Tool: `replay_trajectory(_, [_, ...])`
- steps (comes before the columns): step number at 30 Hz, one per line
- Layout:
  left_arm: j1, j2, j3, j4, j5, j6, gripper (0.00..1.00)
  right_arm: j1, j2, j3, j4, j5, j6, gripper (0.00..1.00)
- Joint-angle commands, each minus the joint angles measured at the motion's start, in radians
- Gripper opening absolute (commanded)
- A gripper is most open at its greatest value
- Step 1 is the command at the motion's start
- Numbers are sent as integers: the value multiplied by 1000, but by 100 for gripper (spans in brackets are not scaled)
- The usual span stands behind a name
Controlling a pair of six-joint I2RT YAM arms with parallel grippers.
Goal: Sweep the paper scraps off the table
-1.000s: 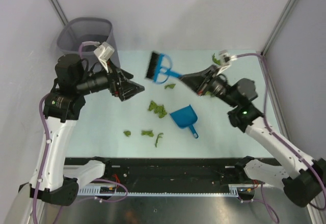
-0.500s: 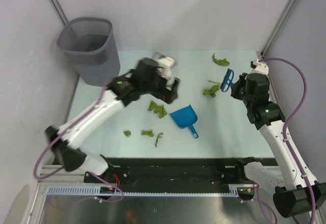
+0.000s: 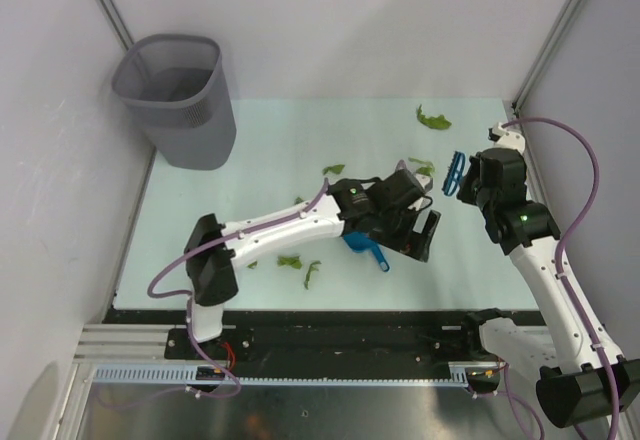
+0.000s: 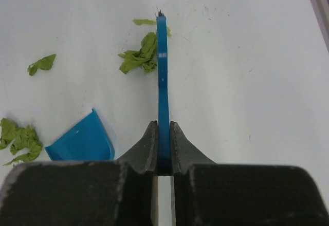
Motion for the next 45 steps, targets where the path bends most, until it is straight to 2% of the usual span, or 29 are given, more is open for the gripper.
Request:
replay_trajectory(1, [-3, 109, 67, -60, -23, -265, 100, -6, -26, 20, 1, -8, -22, 0])
replay_trajectory(7, [-3, 194, 16, -63, 15, -314, 100, -4, -69, 0, 2, -26, -31, 0])
replay_trajectory(14, [2, 185, 21, -66, -115, -294, 100, -4, -97, -32, 16, -62, -41, 0])
replay_trajectory(17, [19, 234, -2, -64, -66, -315, 100, -3, -94, -38, 27, -60, -42, 0])
replay_trajectory(24, [33, 338, 147, -78, -144, -285, 100, -3, -100, -49, 30, -101, -64, 0])
replay_trajectory(27, [42, 359, 106, -84, -167, -298, 100, -3, -115, -53, 36, -118, -71, 0])
replay_trajectory(33, [54, 389, 70, -83, -198, -309, 93, -4, -143, -69, 54, -141, -91, 0])
replay_trajectory(35, [51, 393, 70, -83, -198, -308, 89, -4, -154, -72, 59, -148, -96, 0])
replay_trajectory(38, [49, 404, 70, -81, -204, -297, 71, -4, -164, -75, 68, -161, -101, 0])
replay_trajectory(39, [49, 404, 63, -83, -204, -294, 62, -4, -166, -75, 73, -164, -102, 0])
replay_trajectory(45, [34, 372, 62, -73, -218, -237, 34, -4, -186, -76, 76, -184, -99, 0])
